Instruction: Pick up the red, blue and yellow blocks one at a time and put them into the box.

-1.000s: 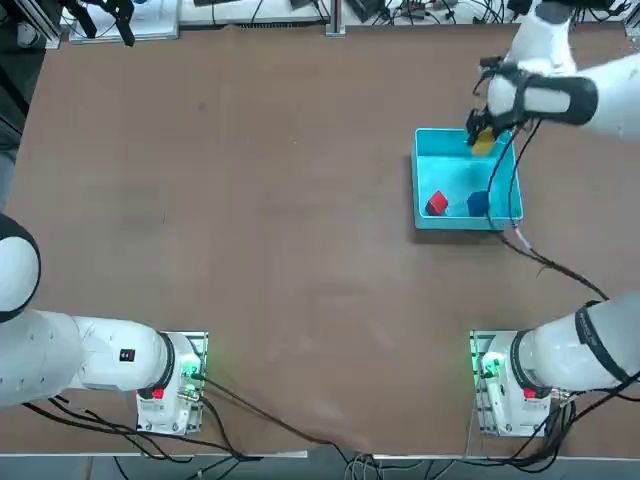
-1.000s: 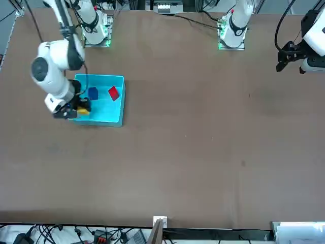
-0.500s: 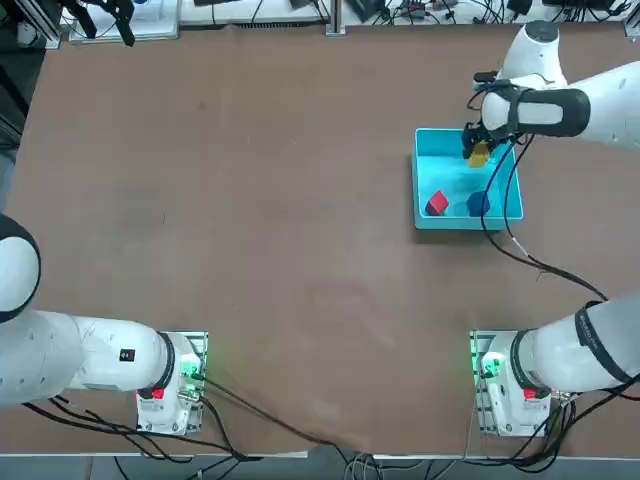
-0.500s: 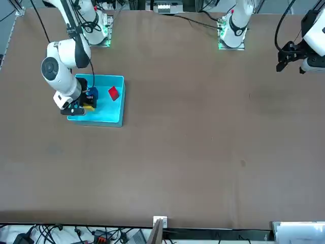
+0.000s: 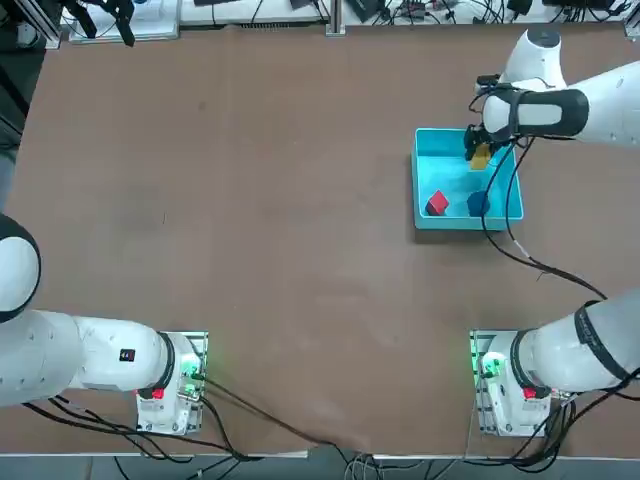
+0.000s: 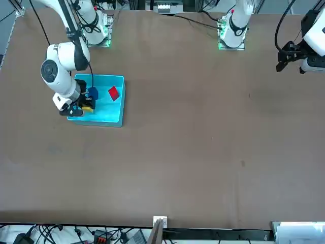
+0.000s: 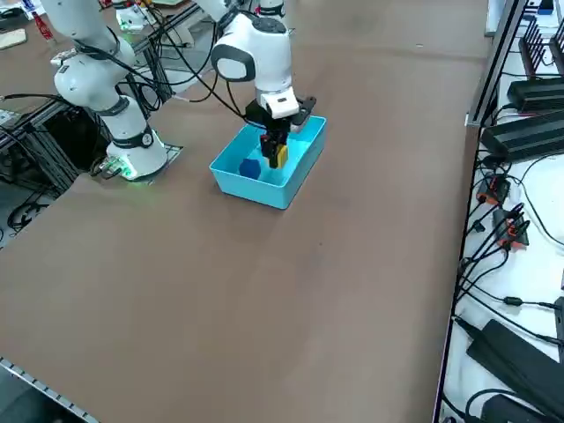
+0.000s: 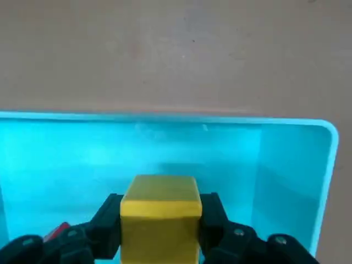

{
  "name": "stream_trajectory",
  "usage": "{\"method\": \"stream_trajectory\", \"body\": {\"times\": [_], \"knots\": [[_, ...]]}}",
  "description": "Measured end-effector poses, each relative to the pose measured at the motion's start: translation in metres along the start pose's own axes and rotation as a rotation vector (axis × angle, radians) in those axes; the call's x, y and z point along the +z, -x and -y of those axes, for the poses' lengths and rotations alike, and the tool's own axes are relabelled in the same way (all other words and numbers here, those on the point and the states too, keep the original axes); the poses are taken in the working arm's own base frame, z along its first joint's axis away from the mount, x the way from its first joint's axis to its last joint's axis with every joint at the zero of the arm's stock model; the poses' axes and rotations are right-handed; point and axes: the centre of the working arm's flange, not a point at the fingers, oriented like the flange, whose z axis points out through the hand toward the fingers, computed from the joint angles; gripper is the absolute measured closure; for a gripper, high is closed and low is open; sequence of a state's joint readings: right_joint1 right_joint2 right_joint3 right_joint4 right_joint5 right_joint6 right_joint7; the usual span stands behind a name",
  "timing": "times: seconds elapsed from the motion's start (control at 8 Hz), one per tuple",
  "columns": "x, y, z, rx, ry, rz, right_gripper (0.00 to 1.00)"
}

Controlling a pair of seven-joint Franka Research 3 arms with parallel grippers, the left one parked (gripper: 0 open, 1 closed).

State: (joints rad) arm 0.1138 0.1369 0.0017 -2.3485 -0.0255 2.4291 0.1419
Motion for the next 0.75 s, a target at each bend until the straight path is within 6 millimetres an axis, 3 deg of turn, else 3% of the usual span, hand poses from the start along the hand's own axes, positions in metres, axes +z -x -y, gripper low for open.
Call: {"method": "stream_trajectory", "body": {"times": [0.25, 0.38, 0.75], "knots": [[-0.002, -0.001, 0.0, -0.001, -0.001, -0.004, 0.16], [-0.005, -0.003, 0.0, -0.002, -0.001, -0.012, 0.01], [-0.037, -0.015, 0.001, -0.003, -0.001, -0.022, 0.0]]}}
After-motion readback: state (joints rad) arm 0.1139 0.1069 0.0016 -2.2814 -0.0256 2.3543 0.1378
